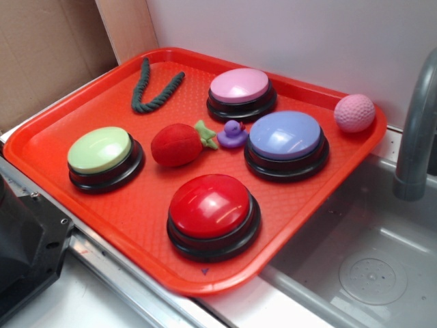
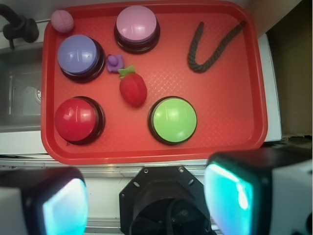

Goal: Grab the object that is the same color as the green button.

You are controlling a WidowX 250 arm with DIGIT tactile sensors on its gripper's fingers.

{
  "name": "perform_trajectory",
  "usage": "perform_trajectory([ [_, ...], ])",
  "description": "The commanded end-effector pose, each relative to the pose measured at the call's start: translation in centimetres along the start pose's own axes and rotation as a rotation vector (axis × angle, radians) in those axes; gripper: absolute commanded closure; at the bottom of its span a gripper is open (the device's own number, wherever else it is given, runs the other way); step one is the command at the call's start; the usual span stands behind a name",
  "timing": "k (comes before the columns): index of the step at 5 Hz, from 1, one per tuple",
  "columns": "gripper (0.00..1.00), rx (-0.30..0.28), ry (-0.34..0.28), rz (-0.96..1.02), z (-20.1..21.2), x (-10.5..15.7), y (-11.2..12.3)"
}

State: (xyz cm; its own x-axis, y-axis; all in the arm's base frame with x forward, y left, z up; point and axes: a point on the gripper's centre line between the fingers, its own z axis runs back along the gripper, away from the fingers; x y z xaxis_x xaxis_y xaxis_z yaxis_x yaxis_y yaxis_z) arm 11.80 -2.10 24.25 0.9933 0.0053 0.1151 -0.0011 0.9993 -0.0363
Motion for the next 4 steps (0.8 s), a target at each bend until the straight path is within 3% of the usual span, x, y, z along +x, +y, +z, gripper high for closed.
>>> perform_trajectory([
  [1, 0.0, 0.0, 0.0, 0.0, 0.0, 0.0, 0.0],
  [2, 0.0, 0.022, -0.068, -0.109, 0.0, 3.8, 3.5],
  [3, 0.0, 0.069, -0.049, -0.242, -0.9, 6.7, 6.3],
  [4, 0.0, 0.111, -0.007, -0.371, -2.9, 7.8, 8.2],
])
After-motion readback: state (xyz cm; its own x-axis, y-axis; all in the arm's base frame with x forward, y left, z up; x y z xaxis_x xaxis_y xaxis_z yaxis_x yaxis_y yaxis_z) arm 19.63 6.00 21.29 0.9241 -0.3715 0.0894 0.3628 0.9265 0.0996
